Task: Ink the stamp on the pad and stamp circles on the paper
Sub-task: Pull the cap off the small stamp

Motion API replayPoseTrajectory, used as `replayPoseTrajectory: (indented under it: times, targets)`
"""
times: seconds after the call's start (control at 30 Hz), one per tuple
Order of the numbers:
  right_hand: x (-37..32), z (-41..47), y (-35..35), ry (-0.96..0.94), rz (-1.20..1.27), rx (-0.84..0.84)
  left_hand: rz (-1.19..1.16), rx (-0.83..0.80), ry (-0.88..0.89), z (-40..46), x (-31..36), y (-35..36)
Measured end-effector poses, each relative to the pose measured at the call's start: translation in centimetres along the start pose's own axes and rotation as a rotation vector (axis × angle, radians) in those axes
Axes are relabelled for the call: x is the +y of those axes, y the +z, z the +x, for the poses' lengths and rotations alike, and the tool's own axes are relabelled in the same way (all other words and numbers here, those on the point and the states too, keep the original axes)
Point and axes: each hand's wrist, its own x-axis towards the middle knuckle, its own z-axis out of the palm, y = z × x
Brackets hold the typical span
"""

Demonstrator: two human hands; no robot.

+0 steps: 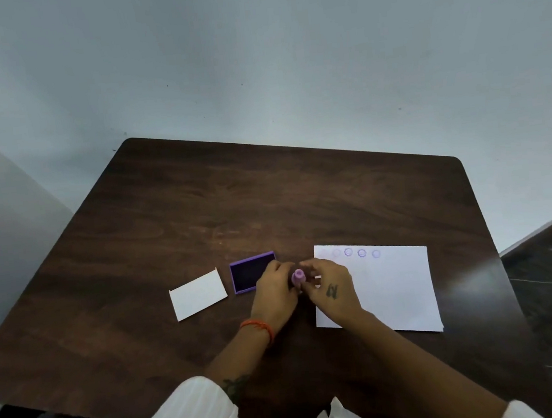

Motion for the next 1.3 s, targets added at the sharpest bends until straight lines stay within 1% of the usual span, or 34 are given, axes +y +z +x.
replayPoseTrajectory:
  times: [0.13,0.47,0.63,0.8,0.97,1.13,1.3]
  targets:
    - [0.4,0.4,0.3,-0.029,-0.068,-0.029,0.058,-0.021,-0.017,0.4,-0.3,0.5]
    - [0.9,1.0,0.6,-0.007,-0.056,-0.052,0.085,-0.028,-0.039,0.8,-0.8,1.0]
    - [1.1,1.0,-0.3,-0.01,0.093,-0.038,0.038,-0.005,-0.003,0.5,-1.0,0.7]
    - [1.3,1.1,-0.7,0.075,0.191,-0.023,-0.064,0.027,0.009,0.1,-0.9,0.2]
    - [0.9,0.9,-1.2,0.138,0.266,-0.102,-0.103,0.037,0.015,-0.2,-1.0,-0.1]
    - [0.4,0.7,-1.9,0.141,0.312,-0.182,-0.089,0.054,0.008,-0.5,-1.2,-0.3]
    - [-0.2,0.4,-1.5,0.209,0.361,-0.173,-0.073,0.063,0.006,-0.7,-1.1,-0.4]
